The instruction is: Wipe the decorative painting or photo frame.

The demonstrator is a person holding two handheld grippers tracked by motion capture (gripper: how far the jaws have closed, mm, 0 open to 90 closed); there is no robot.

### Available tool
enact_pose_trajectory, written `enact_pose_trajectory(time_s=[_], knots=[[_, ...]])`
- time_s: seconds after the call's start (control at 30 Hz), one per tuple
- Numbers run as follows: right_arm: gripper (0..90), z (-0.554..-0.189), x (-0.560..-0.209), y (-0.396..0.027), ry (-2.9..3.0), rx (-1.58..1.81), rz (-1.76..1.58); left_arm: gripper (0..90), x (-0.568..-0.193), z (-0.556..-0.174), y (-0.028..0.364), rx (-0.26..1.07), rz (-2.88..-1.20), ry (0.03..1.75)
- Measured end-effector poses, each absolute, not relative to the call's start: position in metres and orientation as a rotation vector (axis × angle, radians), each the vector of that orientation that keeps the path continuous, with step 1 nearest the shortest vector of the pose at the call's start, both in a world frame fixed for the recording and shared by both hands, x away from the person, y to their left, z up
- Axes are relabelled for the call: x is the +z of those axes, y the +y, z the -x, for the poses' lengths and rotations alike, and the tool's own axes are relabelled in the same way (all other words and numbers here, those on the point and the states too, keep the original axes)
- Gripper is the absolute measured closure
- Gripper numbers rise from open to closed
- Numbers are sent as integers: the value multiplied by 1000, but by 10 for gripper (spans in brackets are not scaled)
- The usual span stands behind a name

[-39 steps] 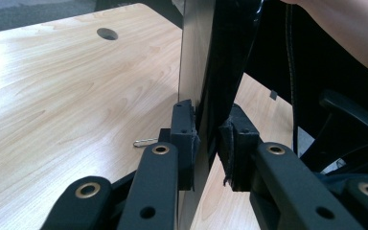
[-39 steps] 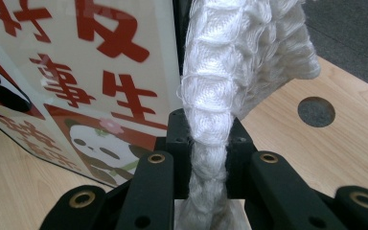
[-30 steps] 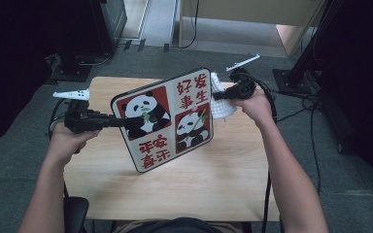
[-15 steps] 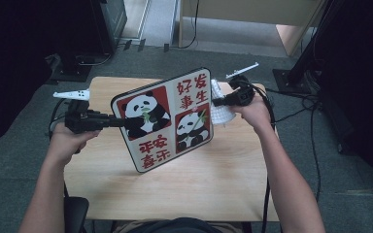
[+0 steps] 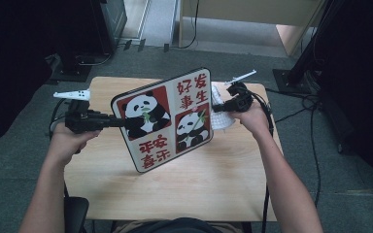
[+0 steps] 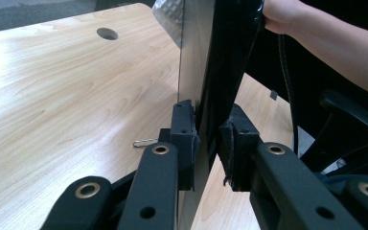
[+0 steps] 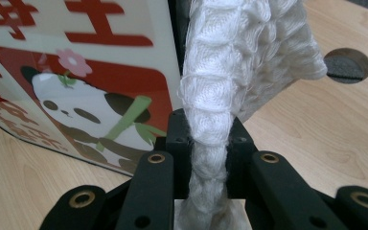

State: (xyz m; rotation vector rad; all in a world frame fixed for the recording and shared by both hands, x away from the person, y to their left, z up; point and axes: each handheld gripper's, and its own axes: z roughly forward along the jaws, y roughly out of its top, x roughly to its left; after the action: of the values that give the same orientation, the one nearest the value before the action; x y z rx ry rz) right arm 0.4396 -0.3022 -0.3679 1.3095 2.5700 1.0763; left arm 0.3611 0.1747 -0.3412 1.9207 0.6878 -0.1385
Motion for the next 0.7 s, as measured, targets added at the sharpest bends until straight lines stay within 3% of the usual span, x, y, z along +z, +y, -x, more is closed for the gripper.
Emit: enact_pose_trajectory(time_s=[0.7], knots=[[780,-429,-408,-309,2574,1088,-1354,774,-341,-361,174,-133,-1922,696]])
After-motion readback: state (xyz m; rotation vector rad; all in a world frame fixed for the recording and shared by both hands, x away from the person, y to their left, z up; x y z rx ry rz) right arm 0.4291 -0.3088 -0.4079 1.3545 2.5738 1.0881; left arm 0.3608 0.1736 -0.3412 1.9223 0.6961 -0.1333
